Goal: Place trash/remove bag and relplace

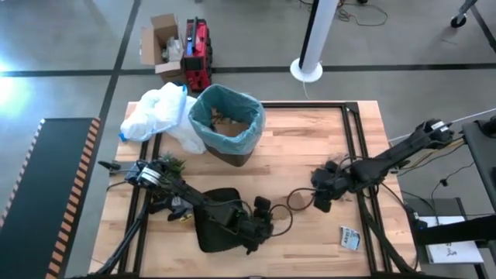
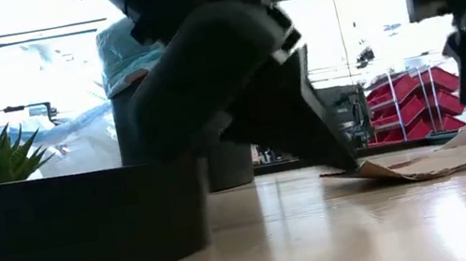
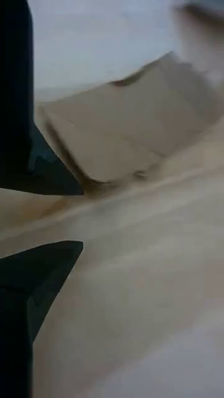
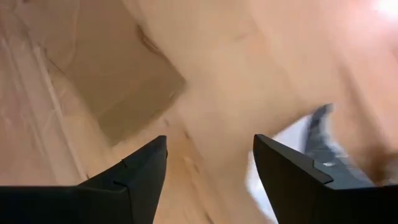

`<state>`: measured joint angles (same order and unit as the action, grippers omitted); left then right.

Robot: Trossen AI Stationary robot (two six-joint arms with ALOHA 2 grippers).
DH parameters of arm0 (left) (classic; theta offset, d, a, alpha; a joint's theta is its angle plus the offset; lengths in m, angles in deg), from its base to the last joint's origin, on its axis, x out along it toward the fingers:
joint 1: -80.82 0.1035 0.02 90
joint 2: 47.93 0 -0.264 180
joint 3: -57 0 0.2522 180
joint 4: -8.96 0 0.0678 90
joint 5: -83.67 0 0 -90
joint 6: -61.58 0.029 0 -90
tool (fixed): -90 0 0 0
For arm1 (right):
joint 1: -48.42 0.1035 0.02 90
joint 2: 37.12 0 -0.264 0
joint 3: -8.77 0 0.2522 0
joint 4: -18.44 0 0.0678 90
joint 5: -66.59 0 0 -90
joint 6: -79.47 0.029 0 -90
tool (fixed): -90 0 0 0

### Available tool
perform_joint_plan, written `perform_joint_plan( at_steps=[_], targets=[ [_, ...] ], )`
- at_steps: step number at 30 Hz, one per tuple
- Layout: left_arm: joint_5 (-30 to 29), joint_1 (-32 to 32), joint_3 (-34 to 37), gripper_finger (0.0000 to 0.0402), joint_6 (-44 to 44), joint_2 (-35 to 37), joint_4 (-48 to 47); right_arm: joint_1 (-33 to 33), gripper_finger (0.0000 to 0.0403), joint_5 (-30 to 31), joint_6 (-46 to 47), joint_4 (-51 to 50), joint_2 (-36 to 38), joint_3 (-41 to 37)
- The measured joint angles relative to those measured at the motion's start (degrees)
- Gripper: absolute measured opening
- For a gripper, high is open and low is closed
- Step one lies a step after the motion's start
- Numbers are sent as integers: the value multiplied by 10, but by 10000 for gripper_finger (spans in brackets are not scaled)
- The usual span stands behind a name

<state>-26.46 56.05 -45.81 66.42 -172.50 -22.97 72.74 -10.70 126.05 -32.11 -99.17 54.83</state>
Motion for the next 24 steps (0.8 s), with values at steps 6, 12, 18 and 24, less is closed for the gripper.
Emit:
perform_joint_plan(
  at_steps=[6,12,18,24],
  targets=[
    [11,8,-58,100,-30,-2,-142,-7,227,-26,1,63,-18,-43],
    [55,-4,-66,97,-126,-2,-294,-7,216,-26,-7,100,-73,-50],
    [58,-42,-74,112,-208,-2,-431,-7,215,-16,-32,155,-134,-43],
    [52,-72,-96,128,-275,-2,-532,-7,226,-9,-72,165,-154,-24]
  ],
)
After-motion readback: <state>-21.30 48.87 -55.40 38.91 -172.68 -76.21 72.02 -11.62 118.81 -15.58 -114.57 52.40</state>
